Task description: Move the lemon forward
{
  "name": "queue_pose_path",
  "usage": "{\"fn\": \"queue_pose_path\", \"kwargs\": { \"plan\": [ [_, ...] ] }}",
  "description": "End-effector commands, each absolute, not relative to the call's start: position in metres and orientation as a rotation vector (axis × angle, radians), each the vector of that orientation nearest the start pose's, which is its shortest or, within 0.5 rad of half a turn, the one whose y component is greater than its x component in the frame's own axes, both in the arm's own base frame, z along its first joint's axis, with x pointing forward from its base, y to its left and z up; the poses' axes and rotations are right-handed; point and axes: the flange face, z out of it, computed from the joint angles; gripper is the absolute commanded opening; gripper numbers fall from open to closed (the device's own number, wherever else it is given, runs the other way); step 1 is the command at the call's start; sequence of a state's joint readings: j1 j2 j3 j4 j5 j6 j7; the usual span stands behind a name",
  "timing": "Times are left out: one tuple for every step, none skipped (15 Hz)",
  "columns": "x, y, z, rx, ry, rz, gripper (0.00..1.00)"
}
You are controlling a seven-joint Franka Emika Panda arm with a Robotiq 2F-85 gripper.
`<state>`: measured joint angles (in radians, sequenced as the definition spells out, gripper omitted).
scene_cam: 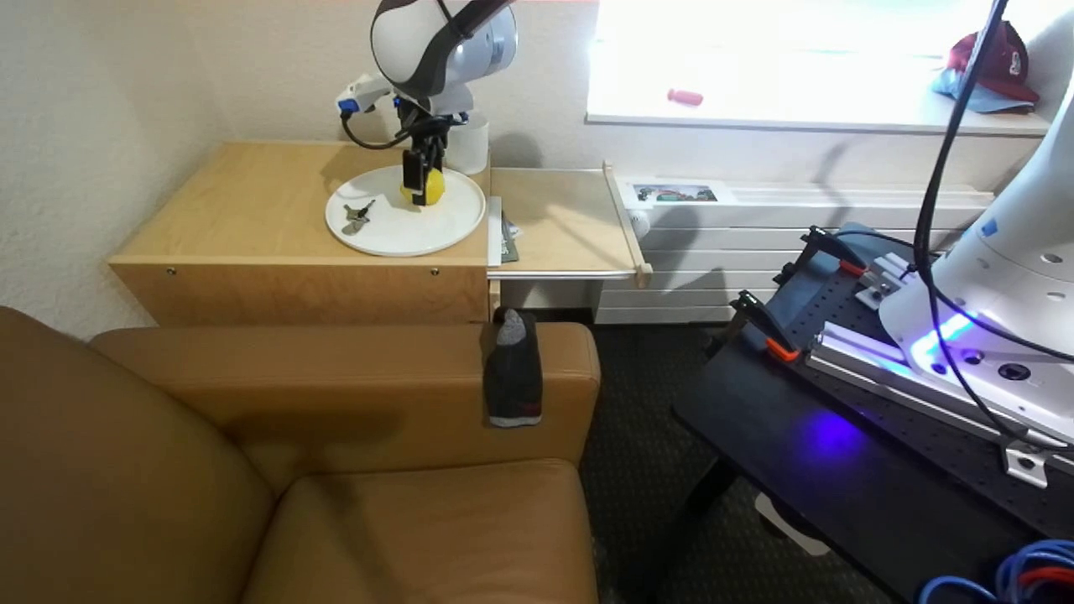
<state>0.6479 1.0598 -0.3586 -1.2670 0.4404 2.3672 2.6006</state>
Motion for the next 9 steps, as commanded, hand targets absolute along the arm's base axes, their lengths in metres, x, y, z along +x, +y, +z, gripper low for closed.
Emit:
{"fn": "queue_pose_path", "kwargs": {
  "plan": [
    [0.703, 0.292, 0.14, -1.063, 2.808, 0.023, 0.73],
    [0.704, 0.292, 0.139, -1.064, 2.81, 0.033, 0.67],
    [0.704, 0.289, 0.137, -1.065, 2.813, 0.032, 0.59],
    [0.705, 0.287, 0.136, -1.063, 2.818, 0.035, 0.52],
    [0.705, 0.285, 0.137, -1.059, 2.821, 0.031, 0.46],
    [0.705, 0.285, 0.136, -1.058, 2.822, 0.035, 0.45],
    [0.705, 0.285, 0.137, -1.06, 2.82, 0.034, 0.45],
    [0.705, 0.285, 0.141, -1.062, 2.821, 0.038, 0.45],
    [0.704, 0.286, 0.15, -1.074, 2.83, 0.033, 0.44]
  ]
}}
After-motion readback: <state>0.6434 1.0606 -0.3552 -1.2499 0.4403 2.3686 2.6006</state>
